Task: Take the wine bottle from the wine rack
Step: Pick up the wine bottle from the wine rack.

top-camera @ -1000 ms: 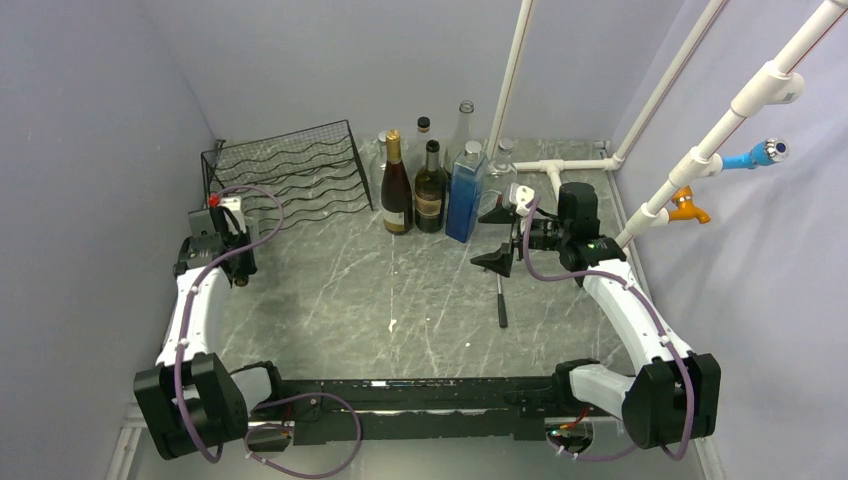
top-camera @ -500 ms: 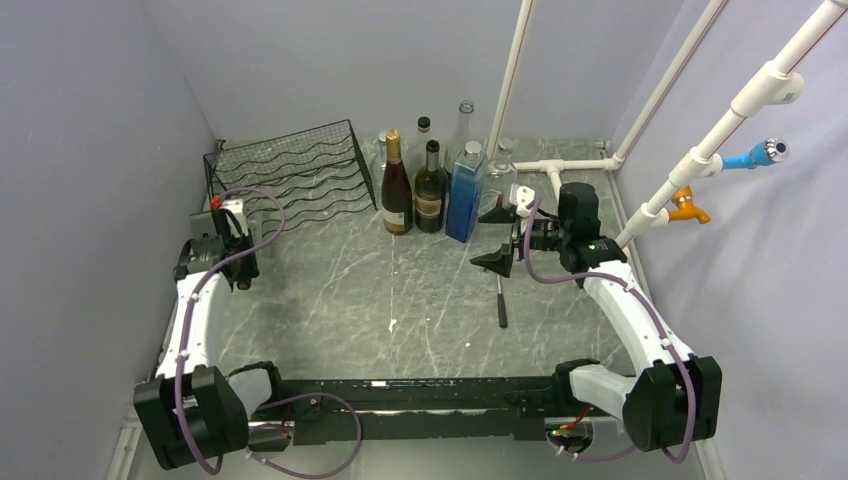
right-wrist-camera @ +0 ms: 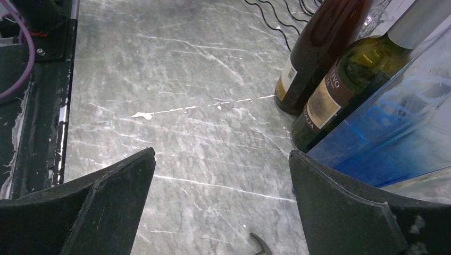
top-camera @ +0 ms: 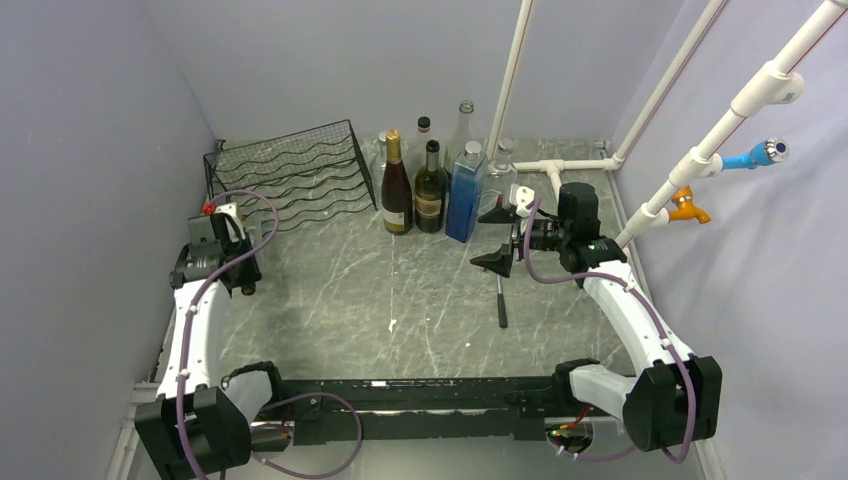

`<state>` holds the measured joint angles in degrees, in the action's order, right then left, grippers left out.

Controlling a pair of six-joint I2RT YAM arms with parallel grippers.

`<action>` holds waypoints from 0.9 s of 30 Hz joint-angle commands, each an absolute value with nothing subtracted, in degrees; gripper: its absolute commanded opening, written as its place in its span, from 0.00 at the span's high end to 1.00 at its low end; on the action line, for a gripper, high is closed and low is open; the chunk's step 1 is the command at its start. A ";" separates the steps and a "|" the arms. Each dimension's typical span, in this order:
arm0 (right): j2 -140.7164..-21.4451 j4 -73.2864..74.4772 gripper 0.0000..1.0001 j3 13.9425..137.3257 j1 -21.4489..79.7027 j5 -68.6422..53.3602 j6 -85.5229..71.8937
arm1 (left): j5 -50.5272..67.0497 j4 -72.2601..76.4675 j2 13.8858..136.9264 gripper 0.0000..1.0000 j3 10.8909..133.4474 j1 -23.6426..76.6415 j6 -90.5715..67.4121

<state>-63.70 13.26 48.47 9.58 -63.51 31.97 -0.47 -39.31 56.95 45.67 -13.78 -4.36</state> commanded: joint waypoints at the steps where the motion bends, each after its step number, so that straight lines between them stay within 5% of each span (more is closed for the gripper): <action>1: -62.52 10.86 0.00 48.69 9.80 -65.08 32.63 | 4.98 -41.39 56.20 1.00 49.30 -13.08 -7.78; 27: -62.08 11.20 0.00 48.69 10.10 -65.38 33.29 | 11.93 -47.60 49.97 1.00 49.51 -13.03 -18.41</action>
